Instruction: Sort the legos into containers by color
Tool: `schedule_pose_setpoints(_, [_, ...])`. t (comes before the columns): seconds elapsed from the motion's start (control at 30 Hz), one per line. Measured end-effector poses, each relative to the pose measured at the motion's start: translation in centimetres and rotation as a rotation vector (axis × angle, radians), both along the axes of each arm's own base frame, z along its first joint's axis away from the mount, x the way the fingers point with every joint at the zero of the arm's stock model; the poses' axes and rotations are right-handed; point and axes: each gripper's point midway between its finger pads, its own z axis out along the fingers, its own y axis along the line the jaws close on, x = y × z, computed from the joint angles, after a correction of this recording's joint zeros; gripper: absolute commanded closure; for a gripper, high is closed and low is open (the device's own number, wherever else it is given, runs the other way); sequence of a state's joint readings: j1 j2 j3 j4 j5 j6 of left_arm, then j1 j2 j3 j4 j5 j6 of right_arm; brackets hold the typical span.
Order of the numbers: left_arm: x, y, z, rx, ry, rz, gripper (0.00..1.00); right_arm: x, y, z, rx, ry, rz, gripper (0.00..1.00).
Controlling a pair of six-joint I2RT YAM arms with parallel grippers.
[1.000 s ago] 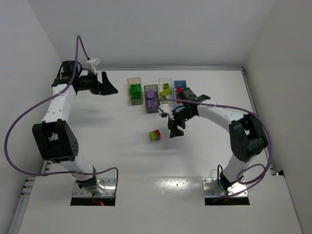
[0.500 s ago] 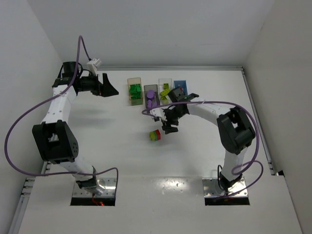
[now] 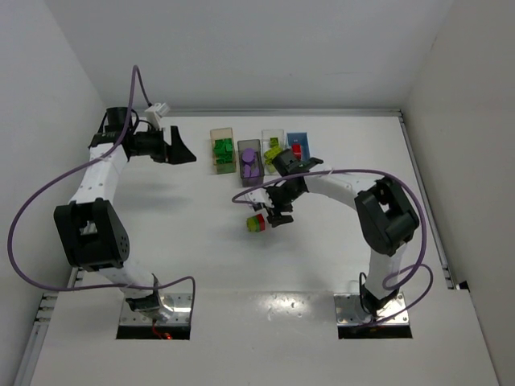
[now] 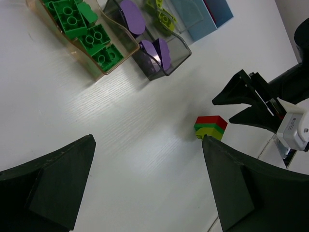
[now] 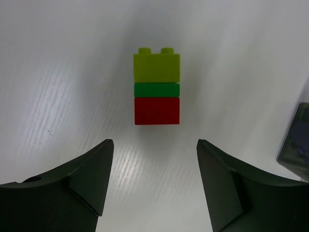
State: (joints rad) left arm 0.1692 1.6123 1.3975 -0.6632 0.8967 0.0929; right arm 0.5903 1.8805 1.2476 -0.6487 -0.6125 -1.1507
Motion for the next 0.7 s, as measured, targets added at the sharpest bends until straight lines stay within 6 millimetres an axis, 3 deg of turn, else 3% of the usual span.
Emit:
schedule_pose_setpoints(0.37, [-1.0, 0.1, -0.4, 0.017, 0.007, 0.011, 0.0, -1.4, 1.6, -0.3, -0.007, 0.017, 0.045, 0.31])
schedule_pose_setpoints(0.7, [-1.5, 0.1, -0.2, 0.029, -0.01, 0.01, 0.0, -0.5, 2.8, -0.7, -0.015, 0.053, 0.002, 0.47])
